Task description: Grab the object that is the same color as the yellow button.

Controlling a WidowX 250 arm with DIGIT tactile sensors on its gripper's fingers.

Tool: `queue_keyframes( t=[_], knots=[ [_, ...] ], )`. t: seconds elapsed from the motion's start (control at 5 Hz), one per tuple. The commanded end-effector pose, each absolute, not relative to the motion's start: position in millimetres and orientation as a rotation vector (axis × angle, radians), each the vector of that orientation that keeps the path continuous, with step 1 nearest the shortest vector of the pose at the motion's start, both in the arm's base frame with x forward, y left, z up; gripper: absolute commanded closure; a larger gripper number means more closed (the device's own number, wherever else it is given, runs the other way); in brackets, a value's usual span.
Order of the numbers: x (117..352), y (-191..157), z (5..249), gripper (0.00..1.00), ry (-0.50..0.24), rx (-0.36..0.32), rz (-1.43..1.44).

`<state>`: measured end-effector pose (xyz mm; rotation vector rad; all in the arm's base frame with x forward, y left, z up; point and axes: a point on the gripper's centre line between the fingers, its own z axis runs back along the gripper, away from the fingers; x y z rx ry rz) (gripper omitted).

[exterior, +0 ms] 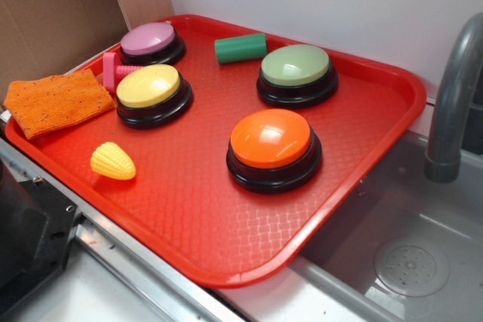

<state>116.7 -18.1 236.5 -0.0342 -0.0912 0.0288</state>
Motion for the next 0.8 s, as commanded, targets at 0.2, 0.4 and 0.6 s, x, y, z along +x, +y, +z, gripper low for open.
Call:
queue_keyframes(
  t=[0.2,0.4,0.6],
  knots=[
    [124,-11,212,0.0,-0.098,-0.075,0.178],
    [131,-6,189,0.0,-0.087,-0.077,0.319],
    [139,2,154,0.0,-0.056,-0.068,0.506]
  ],
)
